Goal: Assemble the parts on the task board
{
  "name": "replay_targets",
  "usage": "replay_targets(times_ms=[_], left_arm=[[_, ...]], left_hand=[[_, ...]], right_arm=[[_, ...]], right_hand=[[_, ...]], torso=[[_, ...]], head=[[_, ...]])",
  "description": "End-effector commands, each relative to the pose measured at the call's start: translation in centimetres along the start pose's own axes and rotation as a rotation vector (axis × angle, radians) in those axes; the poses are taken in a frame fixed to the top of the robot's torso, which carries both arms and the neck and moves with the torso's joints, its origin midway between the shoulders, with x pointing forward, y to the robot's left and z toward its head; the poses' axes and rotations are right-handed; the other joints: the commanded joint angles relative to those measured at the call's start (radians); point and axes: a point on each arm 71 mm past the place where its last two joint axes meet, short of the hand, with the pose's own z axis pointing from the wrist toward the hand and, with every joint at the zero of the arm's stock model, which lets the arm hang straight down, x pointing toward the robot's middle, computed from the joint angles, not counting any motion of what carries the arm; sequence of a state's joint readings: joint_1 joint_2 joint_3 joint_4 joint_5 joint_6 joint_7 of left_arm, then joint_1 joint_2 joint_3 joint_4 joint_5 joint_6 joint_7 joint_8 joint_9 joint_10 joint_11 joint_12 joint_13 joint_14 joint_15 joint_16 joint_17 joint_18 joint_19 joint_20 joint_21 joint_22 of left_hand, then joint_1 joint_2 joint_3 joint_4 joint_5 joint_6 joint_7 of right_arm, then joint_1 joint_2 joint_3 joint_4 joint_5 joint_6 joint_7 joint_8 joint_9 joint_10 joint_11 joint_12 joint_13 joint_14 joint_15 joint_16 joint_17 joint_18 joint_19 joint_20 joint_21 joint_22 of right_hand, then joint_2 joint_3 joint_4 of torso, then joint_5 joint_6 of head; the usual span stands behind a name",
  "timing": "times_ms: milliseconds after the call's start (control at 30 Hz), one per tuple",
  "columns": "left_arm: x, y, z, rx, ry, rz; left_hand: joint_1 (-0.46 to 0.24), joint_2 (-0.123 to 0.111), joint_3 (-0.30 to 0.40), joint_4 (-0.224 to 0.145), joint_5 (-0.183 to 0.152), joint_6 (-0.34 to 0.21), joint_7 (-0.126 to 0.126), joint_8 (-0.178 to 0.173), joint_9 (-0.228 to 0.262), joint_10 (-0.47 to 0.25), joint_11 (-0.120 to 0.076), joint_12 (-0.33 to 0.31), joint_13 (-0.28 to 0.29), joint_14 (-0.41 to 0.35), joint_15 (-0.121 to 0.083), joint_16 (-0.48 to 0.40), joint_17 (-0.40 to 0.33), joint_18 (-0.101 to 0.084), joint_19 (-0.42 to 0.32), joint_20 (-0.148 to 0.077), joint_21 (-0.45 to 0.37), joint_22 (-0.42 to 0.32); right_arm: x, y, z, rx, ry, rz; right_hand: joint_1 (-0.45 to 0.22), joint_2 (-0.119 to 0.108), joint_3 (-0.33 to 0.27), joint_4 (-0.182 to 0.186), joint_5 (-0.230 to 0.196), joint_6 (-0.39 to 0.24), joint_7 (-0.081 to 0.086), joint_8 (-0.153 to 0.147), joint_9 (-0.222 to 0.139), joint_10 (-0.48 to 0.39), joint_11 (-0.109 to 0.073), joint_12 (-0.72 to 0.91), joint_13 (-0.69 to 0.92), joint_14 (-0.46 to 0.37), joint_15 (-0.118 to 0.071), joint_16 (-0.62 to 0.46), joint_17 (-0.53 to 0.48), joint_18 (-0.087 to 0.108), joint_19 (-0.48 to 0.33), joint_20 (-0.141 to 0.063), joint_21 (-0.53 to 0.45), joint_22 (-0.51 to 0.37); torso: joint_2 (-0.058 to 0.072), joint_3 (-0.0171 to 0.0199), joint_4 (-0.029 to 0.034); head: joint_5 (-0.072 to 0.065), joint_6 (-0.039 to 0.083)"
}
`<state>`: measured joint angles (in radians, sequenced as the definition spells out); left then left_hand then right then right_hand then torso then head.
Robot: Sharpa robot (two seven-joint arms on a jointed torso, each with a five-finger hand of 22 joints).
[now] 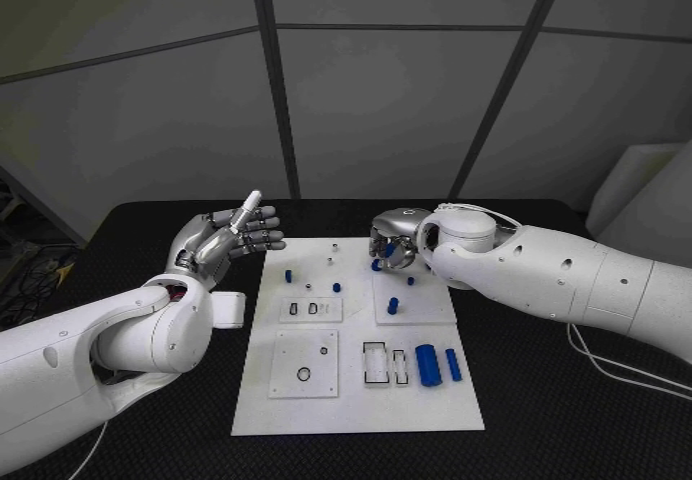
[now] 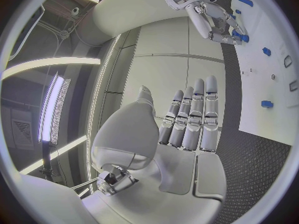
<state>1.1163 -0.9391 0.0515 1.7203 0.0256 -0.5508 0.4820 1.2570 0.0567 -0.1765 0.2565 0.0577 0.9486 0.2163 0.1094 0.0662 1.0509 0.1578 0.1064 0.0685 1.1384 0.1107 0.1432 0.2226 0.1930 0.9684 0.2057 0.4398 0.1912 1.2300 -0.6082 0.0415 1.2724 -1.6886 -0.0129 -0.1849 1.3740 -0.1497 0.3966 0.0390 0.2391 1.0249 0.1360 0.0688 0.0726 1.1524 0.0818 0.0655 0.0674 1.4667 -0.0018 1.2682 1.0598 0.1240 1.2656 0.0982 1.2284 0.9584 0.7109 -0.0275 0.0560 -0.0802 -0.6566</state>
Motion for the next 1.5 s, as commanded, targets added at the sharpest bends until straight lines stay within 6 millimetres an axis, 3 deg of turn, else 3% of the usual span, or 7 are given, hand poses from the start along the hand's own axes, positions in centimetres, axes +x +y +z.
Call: replay_targets(times_ms=[33, 867, 1067, 1233, 1400, 1500], left_arm=[[0.2, -0.1, 0.1, 0.007, 0.017, 0.001], [0.1, -0.1, 0.1, 0.003, 0.015, 0.001], [0.1, -0.1, 0.1, 0.002, 0.014, 0.002], [0.0, 0.0, 0.1, 0.001, 0.012, 0.003], [-0.1, 0.0, 0.1, -0.002, 0.012, 0.003], [0.0, 0.0, 0.1, -0.006, 0.015, 0.001]], left_hand=[[-0.001, -0.005, -0.008, 0.000, 0.001, 0.000, 0.006, -0.003, -0.001, 0.000, 0.008, -0.007, -0.001, -0.002, 0.000, -0.004, 0.001, -0.012, 0.002, 0.006, -0.006, -0.001], [0.003, -0.001, -0.007, -0.003, 0.001, -0.001, 0.006, -0.005, -0.001, -0.001, 0.008, -0.010, -0.001, 0.001, 0.000, -0.007, 0.004, -0.011, 0.006, 0.007, -0.004, 0.000], [0.004, 0.000, -0.007, -0.004, 0.001, -0.001, 0.007, -0.006, -0.001, -0.001, 0.009, -0.010, -0.001, 0.001, 0.001, -0.008, 0.005, -0.011, 0.006, 0.007, -0.004, 0.000], [0.006, 0.002, -0.006, -0.005, 0.001, -0.001, 0.007, -0.006, -0.001, -0.001, 0.009, -0.011, -0.001, 0.001, 0.001, -0.009, 0.006, -0.012, 0.006, 0.007, -0.004, 0.000], [0.008, 0.003, -0.006, -0.006, 0.001, -0.001, 0.007, -0.007, -0.001, -0.001, 0.009, -0.012, -0.001, 0.001, 0.001, -0.011, 0.007, -0.012, 0.007, 0.007, -0.004, 0.000], [0.009, 0.004, -0.005, -0.006, 0.001, -0.001, 0.007, -0.007, -0.001, -0.001, 0.009, -0.012, -0.001, 0.001, 0.001, -0.011, 0.007, -0.012, 0.007, 0.007, -0.004, 0.000]], right_arm=[[0.0, 0.3, 0.1, -0.021, 0.007, 0.006], [0.5, 0.4, 0.7, -0.027, 0.039, 0.013], [0.2, 0.4, 0.7, -0.019, -0.005, 0.010], [-0.2, 0.5, 0.4, -0.023, -0.065, 0.005], [-0.7, 0.8, 0.1, -0.038, -0.127, 0.013], [-1.1, 1.0, -0.1, -0.042, -0.175, 0.022]], right_hand=[[0.006, 0.003, 0.008, -0.001, 0.006, 0.000, 0.004, 0.001, 0.001, 0.008, 0.002, 0.003, 0.001, 0.044, 0.004, 0.005, 0.002, -0.014, 0.006, -0.001, 0.006, 0.003], [0.019, 0.021, 0.031, -0.007, 0.008, 0.025, 0.008, 0.007, 0.006, 0.034, 0.001, 0.007, 0.002, 0.042, 0.004, 0.035, 0.028, -0.018, 0.013, -0.002, 0.035, 0.040], [0.053, 0.050, 0.067, -0.030, -0.019, 0.054, 0.011, 0.016, 0.012, 0.061, -0.001, 0.012, 0.003, 0.039, 0.002, 0.045, 0.031, -0.022, 0.017, -0.004, 0.056, 0.068], [0.074, 0.062, 0.092, -0.052, -0.019, 0.070, 0.011, 0.022, 0.015, 0.078, -0.003, 0.015, 0.006, 0.037, 0.001, 0.049, 0.032, -0.025, 0.021, -0.006, 0.075, 0.092], [0.074, 0.059, 0.105, -0.063, -0.008, 0.075, 0.013, 0.022, 0.015, 0.086, -0.003, 0.013, 0.006, 0.035, 0.001, 0.052, 0.031, -0.026, 0.020, -0.007, 0.087, 0.106], [0.071, 0.056, 0.108, -0.066, 0.000, 0.076, 0.014, 0.021, 0.015, 0.086, -0.002, 0.011, 0.006, 0.035, 0.002, 0.053, 0.029, -0.027, 0.019, -0.006, 0.091, 0.110]], torso=[[0.001, -0.0018, -0.0001], [0.006, -0.0032, -0.0008], [0.005, -0.0030, -0.0020], [0.005, -0.0037, -0.0028], [0.005, -0.0040, -0.0032], [0.007, -0.0060, -0.0021]], head=[[0.003, -0.003], [0.007, -0.007], [0.010, -0.008], [0.012, -0.006], [0.013, -0.002], [0.012, 0.003]])
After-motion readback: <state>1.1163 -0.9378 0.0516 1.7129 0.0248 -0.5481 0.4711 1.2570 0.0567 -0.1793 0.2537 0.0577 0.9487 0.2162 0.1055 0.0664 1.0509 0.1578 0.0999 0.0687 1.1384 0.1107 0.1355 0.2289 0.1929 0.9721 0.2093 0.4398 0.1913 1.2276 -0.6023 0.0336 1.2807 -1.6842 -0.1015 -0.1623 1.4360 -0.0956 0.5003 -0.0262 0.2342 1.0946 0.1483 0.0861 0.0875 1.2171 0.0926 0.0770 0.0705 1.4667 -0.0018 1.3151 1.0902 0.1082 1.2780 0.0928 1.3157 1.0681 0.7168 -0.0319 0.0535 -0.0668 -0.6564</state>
